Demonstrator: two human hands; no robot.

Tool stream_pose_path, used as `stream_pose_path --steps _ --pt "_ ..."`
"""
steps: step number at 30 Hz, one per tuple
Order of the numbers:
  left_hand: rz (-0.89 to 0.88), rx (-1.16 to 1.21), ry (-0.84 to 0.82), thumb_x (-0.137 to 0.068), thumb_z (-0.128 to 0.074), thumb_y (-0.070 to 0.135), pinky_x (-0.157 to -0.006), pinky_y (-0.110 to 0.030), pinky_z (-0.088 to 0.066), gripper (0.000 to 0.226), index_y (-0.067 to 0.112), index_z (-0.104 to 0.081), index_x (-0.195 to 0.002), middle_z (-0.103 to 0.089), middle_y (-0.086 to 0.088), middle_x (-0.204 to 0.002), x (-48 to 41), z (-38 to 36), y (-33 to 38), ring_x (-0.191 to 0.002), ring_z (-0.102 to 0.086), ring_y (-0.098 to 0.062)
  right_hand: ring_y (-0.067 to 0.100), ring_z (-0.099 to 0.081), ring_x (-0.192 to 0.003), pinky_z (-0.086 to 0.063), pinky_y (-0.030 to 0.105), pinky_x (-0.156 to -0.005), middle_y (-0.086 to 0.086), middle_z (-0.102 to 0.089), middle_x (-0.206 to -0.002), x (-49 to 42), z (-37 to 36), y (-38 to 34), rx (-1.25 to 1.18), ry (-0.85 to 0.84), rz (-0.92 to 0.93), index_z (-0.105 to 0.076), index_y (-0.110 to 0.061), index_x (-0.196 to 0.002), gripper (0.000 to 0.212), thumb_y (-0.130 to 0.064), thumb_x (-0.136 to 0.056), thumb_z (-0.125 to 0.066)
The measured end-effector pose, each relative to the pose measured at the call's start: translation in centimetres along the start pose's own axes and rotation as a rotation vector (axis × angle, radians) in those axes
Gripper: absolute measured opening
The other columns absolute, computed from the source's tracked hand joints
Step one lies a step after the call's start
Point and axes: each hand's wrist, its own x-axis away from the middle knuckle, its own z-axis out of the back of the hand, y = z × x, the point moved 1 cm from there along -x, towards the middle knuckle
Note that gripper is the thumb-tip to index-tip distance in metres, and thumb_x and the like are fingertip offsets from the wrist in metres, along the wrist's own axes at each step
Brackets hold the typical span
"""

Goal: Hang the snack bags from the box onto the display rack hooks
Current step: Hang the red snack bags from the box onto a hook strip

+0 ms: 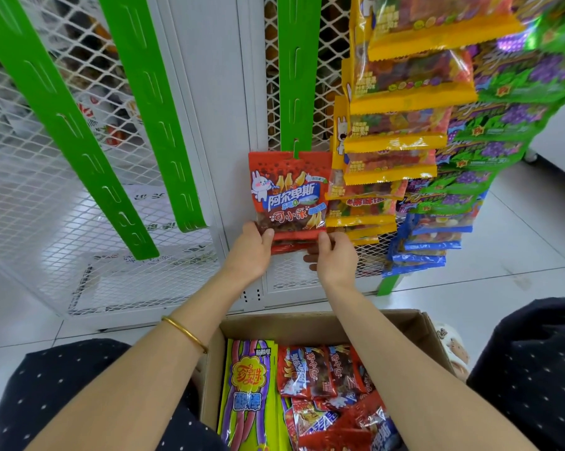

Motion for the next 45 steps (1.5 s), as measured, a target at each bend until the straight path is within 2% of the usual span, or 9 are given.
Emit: stream_pose_path --steps 5,9,15,20,25,32,37,40,45 --pt "0.122 -0.105 -0.057 -0.101 -0.035 0.03 -0.057 -0.03 -0.035 0.039 -0.003 -0.041 -0.121 -0.058 -0.013 -0.097 1.5 -0.4 -1.2 -0.073 -0.051 -0.017 0.011 -0.063 -0.061 -0.052 0.027 -0.055 0.007 -0.064 -0.082 0.8 3.5 2.7 0.123 -0.164 0.014 -0.051 -0.01 -0.097 0.013 -0.023 -0.096 -0.049" --pt "0.209 -0.284 -0.294 -0.102 -0.032 0.031 -0.088 -0.031 -0.04 0.055 -0.012 -0.027 -0.136 -0.049 -0.027 -0.131 4.0 -2.5 -1.7 -0.119 -0.05 -0.034 0.02 -0.064 -0.065 -0.045 0.02 -0.048 0.011 -0.065 -0.083 0.3 8.6 6.3 0.402 -0.391 -0.034 -0.054 -0.009 -0.092 0.01 -0.019 -0.091 -0.058" --pt "0.159 -0.4 -0.527 -0.099 -0.037 0.039 -0.057 -0.028 -0.03 0.046 -0.003 -0.053 -0.11 -0.047 -0.007 -0.071 6.2 -7.3 -2.1 -0.072 -0.05 -0.021 0.025 -0.057 -0.106 -0.043 0.031 -0.091 0.011 -0.063 -0.113 1.2 12.7 11.8 0.921 -0.659 -0.012 -0.063 -0.007 -0.11 0.029 -0.021 -0.086 -0.065" --pt "0.088 -0.409 -0.59 -0.099 -0.036 0.039 -0.073 -0.03 -0.038 0.054 -0.005 -0.045 -0.128 -0.058 -0.021 -0.114 6.2 -8.9 -0.8 -0.105 -0.057 -0.032 0.029 -0.054 -0.113 -0.044 0.037 -0.092 0.013 -0.055 -0.126 2.8 13.0 16.1 1.002 -0.632 -0.099 -0.041 -0.011 -0.133 0.053 -0.038 -0.09 -0.057" --pt "0.064 -0.391 -0.605 -0.097 -0.038 0.043 -0.091 -0.035 -0.044 0.051 0.003 -0.042 -0.129 -0.054 -0.013 -0.123 5.8 -9.5 -0.6 -0.109 -0.054 -0.026 0.026 -0.061 -0.097 -0.048 0.033 -0.073 0.004 -0.062 -0.107 4.9 11.9 18.4 1.217 -0.585 -0.13 -0.056 -0.015 -0.109 0.036 -0.044 -0.086 -0.056" --pt "0.223 -0.11 -0.694 -0.098 -0.039 0.04 -0.075 -0.024 -0.052 0.046 0.01 -0.037 -0.133 -0.053 -0.012 -0.125 6.7 -9.8 0.1 -0.101 -0.058 -0.018 0.03 -0.065 -0.086 -0.052 0.034 -0.071 0.008 -0.068 -0.095 3.3 12.8 16.3 1.012 -0.396 -0.125 -0.067 -0.011 -0.091 0.018 -0.024 -0.087 -0.056" --pt "0.465 0.538 -0.786 -0.083 -0.06 0.047 -0.096 -0.045 -0.048 0.072 0.01 -0.034 -0.138 -0.037 -0.018 -0.145 7.7 -10.2 1.5 -0.126 -0.046 -0.033 0.022 -0.065 -0.093 -0.048 0.033 -0.083 0.009 -0.072 -0.098 4.4 10.1 8.7 0.534 -0.482 0.291 -0.072 -0.008 -0.097 0.017 -0.012 -0.084 -0.062" --pt "0.401 0.594 -0.615 -0.087 -0.06 0.042 -0.072 -0.04 -0.056 0.05 0.014 -0.05 -0.127 -0.058 -0.013 -0.126 7.0 -9.5 1.6 -0.098 -0.061 -0.026 0.017 -0.06 -0.1 -0.044 0.027 -0.089 0.008 -0.069 -0.106 6.3 8.6 5.8 0.372 -0.536 0.378 -0.069 -0.008 -0.107 0.023 -0.01 -0.085 -0.063" --pt "0.365 0.525 -0.451 -0.098 -0.046 0.026 -0.089 -0.044 -0.05 0.032 0.009 -0.052 -0.124 -0.062 -0.009 -0.114 5.6 -5.9 0.3 -0.102 -0.06 -0.026 0.009 -0.06 -0.09 -0.047 0.027 -0.091 0.001 -0.065 -0.102 6.0 8.7 4.2 0.304 -0.486 0.203 -0.068 -0.01 -0.099 0.024 0.003 -0.085 -0.053"
